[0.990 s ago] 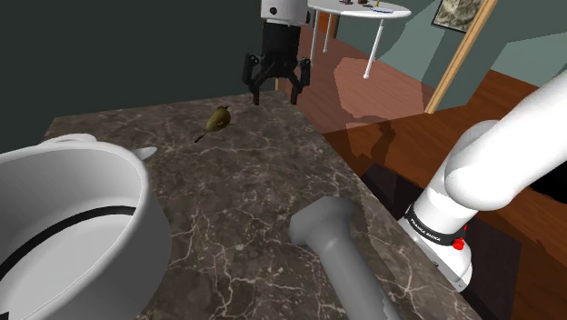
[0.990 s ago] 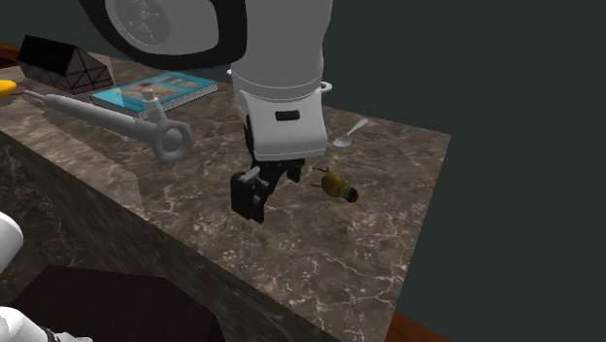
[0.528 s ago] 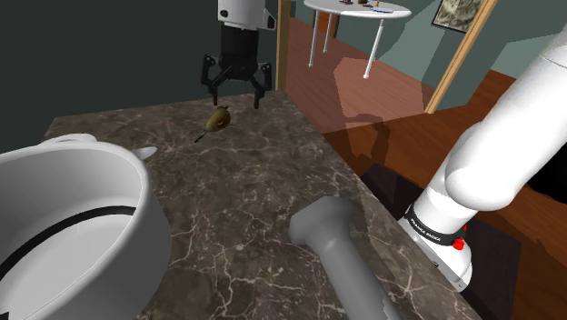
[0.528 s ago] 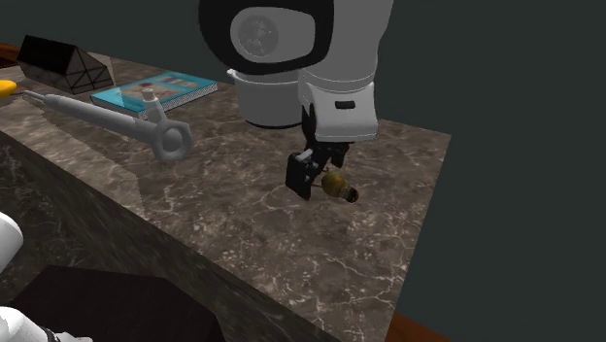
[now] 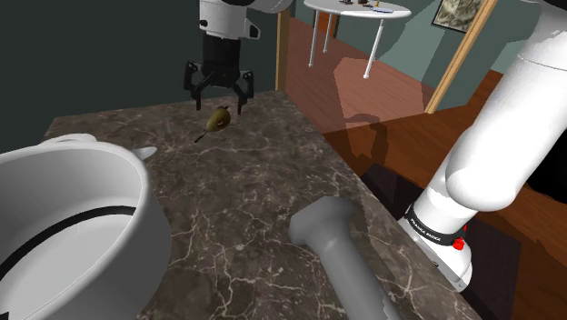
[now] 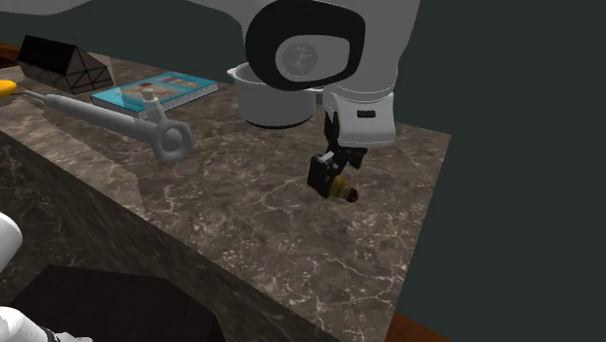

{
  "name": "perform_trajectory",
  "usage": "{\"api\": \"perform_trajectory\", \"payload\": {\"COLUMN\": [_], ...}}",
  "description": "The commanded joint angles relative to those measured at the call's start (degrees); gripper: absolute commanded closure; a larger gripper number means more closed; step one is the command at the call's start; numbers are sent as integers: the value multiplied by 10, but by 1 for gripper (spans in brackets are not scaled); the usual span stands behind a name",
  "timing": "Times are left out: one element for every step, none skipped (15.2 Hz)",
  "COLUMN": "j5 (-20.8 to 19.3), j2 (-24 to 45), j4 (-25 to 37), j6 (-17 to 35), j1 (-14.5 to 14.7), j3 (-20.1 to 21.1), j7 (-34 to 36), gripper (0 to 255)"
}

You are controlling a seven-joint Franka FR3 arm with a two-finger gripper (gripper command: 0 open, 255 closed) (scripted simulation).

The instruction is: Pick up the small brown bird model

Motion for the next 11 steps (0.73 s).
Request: {"api": "perform_trajectory", "payload": {"j5": [0,0,0,0,0,0,0,0,0,0,0], "j2": [5,8,8,8,8,8,8,8,8,8,8], "j4": [-10,-19,-19,-19,-19,-19,-19,-19,-19,-19,-19], "j6": [15,27,27,27,27,26,26,26,26,26,26], "j1": [0,1,1,1,1,1,1,1,1,1,1], "j3": [0,1,1,1,0,0,0,0,0,0,0], "j7": [-3,-5,-5,-5,-5,-5,-5,-5,-5,-5,-5], "gripper": [0,0,0,0,255,255,255,255,255,255,255]}}
